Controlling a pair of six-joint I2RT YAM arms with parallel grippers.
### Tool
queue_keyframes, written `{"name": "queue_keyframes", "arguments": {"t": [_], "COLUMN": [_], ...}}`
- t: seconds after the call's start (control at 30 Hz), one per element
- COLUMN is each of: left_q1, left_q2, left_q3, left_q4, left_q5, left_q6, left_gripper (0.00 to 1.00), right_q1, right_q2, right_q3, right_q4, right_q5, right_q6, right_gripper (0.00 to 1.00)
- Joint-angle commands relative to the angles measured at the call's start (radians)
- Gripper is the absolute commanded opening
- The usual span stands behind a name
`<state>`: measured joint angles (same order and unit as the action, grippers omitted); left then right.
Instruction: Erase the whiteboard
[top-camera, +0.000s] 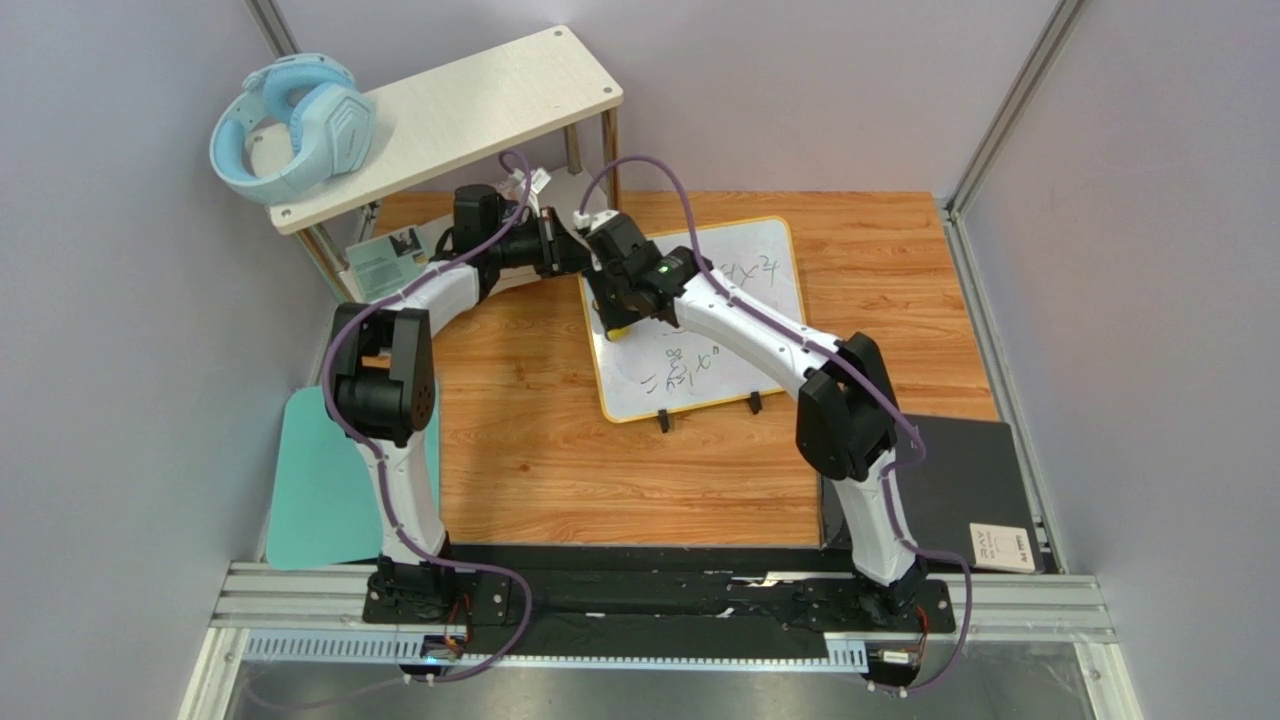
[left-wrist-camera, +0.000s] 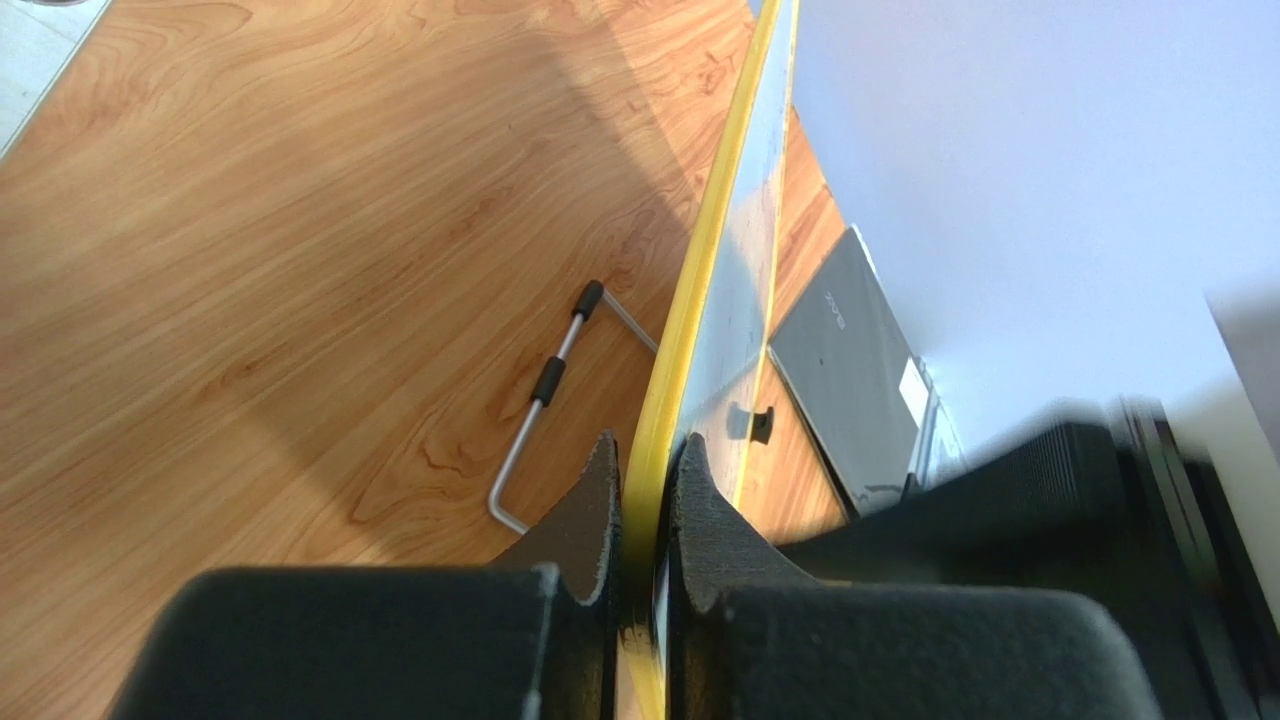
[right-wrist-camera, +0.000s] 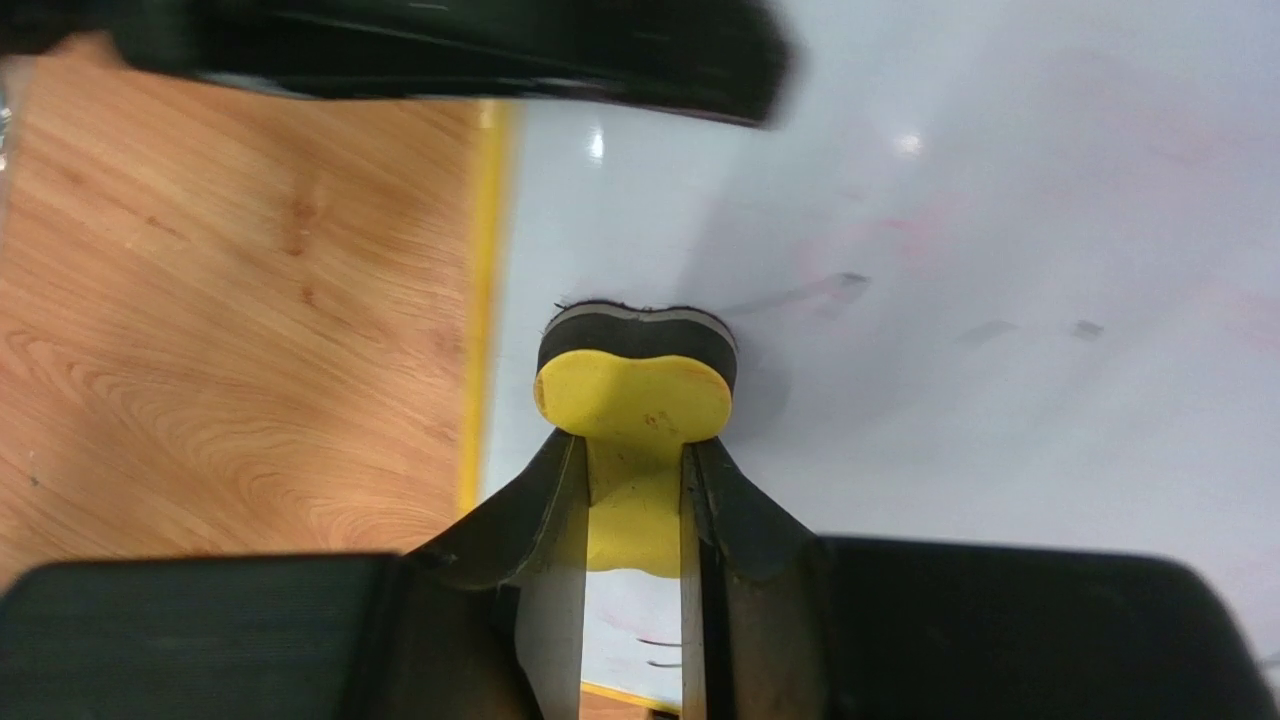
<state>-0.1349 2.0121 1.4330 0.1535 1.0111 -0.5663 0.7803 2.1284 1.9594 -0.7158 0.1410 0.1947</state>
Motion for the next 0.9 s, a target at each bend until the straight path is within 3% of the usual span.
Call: {"name": "queue_keyframes", "arguments": {"t": [0.0, 0.3, 0.47, 0.73, 0.87], "left_q1": [-0.012, -0.012, -0.012, -0.014, -0.012], "left_q2": [-0.029, -0.035, -0.039, -0.036, -0.039], "left_q3": [0.007, 0.006, 0.009, 0.006, 0.004], "left_q4": [0.046, 0.034, 0.021, 0.024, 0.021], "left_q5": [-0.170, -0.175, -0.178, -0.180, -0.180], "left_q6": [0.192, 0.204, 0.212, 0.209, 0.210], "left_gripper": [0.00, 0.00, 0.00, 0.00, 0.00], "right_q1": [-0.199, -0.340, -0.264, -0.084, -0.139], "right_q2": [0.022, 0.053, 0.031, 0.088, 0.105], "right_q3": [-0.126, -0.056, -0.033, 0.077, 0.055], "right_q4": [-0.042, -0.071, -0.073, -0.105, -0.106], "right_q5": [0.120, 0.123, 0.046, 0.063, 0.095], "right_q6": [0.032, 0.028, -0.006, -0.026, 0.038], "right_gripper": [0.00, 0.00, 0.00, 0.00, 0.00]}}
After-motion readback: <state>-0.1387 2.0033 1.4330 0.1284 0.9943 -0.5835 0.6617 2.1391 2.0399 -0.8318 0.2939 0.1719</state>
